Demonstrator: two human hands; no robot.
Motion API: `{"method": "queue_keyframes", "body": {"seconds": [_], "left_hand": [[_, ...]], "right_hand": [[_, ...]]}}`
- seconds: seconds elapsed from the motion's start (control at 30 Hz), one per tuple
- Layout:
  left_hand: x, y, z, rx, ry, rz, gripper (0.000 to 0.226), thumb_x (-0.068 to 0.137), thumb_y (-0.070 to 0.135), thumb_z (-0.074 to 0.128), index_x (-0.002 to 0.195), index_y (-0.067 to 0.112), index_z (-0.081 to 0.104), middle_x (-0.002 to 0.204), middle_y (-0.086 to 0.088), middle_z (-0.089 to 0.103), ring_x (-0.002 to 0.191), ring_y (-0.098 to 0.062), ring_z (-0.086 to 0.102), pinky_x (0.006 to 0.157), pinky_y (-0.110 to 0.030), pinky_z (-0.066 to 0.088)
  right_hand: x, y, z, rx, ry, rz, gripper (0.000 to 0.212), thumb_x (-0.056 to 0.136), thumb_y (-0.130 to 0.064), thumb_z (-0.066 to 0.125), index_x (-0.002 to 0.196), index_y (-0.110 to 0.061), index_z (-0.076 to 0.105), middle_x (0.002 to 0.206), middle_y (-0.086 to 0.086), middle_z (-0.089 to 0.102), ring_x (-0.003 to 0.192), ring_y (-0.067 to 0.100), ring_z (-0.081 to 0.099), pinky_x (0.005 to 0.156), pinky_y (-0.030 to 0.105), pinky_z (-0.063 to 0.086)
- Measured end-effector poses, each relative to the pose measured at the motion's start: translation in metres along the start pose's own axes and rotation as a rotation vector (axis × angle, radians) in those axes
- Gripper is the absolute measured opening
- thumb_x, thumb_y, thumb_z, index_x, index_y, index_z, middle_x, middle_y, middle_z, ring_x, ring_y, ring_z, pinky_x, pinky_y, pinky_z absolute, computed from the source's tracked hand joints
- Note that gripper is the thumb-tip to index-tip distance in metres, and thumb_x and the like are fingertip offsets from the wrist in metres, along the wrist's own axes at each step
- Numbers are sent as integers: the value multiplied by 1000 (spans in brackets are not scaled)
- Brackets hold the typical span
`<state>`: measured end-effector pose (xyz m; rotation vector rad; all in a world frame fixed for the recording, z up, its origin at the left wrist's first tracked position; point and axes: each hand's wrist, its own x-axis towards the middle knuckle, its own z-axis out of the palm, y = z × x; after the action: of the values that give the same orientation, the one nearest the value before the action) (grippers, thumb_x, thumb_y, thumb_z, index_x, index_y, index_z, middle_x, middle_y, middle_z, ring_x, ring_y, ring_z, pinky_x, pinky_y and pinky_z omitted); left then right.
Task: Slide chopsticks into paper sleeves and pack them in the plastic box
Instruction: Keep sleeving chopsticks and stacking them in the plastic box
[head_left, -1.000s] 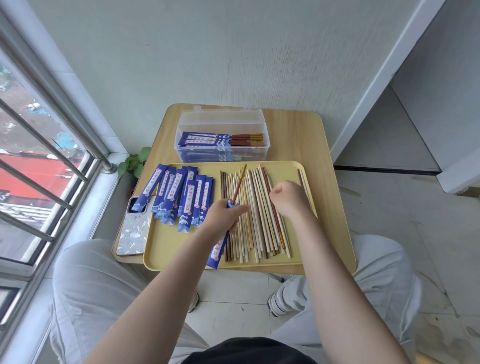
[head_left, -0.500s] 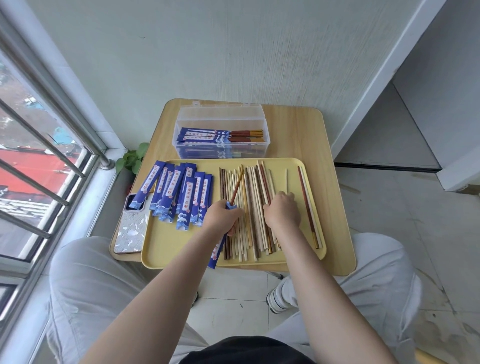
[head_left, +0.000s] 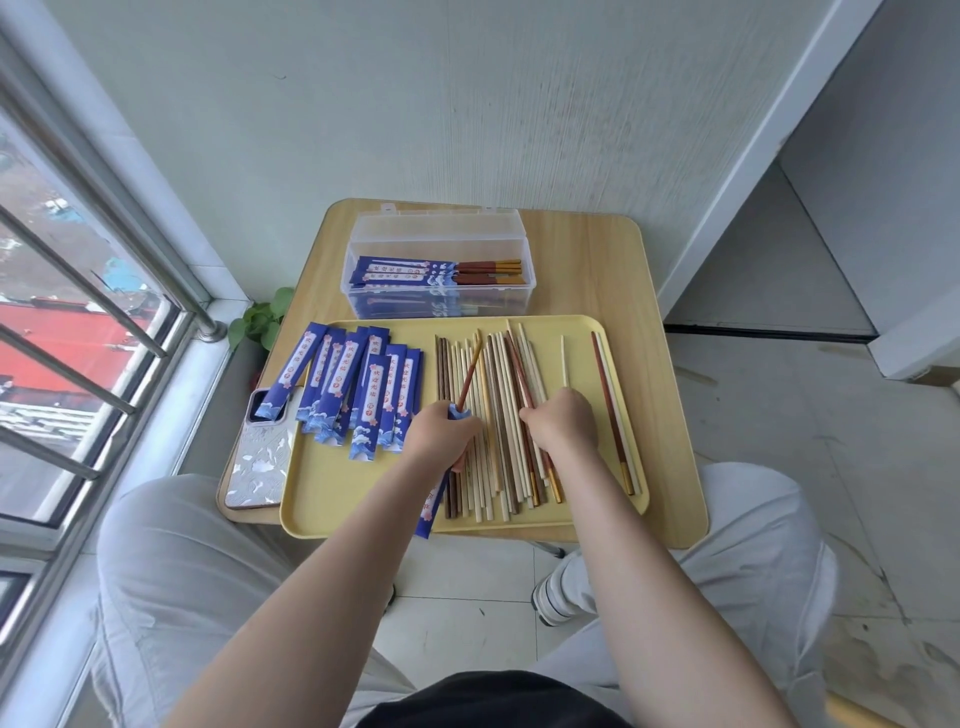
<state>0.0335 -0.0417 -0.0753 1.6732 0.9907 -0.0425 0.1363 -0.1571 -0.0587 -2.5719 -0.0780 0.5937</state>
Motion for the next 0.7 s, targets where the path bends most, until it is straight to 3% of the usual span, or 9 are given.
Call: {"method": "queue_keyframes", "body": {"seconds": [0.07,0.17,0.27,0.33,0.47,0.53,0.7], "left_hand": [[-1,0,-1,-21,-5,2,15,94,20,64,97,7,60,65,-5,57,40,-11,49,47,-26,48],[-3,-1,-5,-62,-20,12,18,93,19,64,99,2,60,60,-4,55,39,-12,48,50,-29,50],[-3,0,-9,-111,-41,19,19,93,20,64,97,3,58,57,-3,54,40,-15,49,59,-35,53],[-5,2,-12,-134,-55,30,20,93,23,65,94,5,56,56,-3,55,41,-17,50,63,-38,53],[-11,8,-17,-174,-28,60,20,92,23,68,86,10,54,59,-3,57,42,-17,51,50,-29,48],[-13,11,-20,-178,-19,73,23,92,22,69,84,10,51,61,-4,56,41,-16,51,45,-26,45],[-15,18,-24,-136,-16,104,21,91,16,69,81,11,52,61,-5,55,40,-12,49,45,-21,46]], "right_hand": [[1,1,1,31,10,-9,24,93,-27,68,104,-6,67,96,6,70,78,23,69,60,29,56],[-2,-2,-3,79,45,-80,19,95,-25,64,91,-7,69,80,3,67,61,15,61,47,22,42],[-7,-11,-16,177,69,-206,6,96,-19,61,100,-15,60,82,-2,62,60,11,54,48,22,36],[-11,-16,-25,278,46,-316,12,98,-16,57,107,-24,55,82,-1,62,56,13,51,47,23,37],[-18,-29,-40,501,-86,-379,24,99,-12,49,105,-25,68,86,-1,69,63,8,55,47,15,41],[-23,-36,-47,696,-189,-330,30,97,-5,46,104,-20,71,87,3,74,66,11,60,51,19,41],[-27,-47,-58,894,-218,-401,13,99,-11,56,110,-12,64,89,5,77,70,17,67,50,21,44]]}}
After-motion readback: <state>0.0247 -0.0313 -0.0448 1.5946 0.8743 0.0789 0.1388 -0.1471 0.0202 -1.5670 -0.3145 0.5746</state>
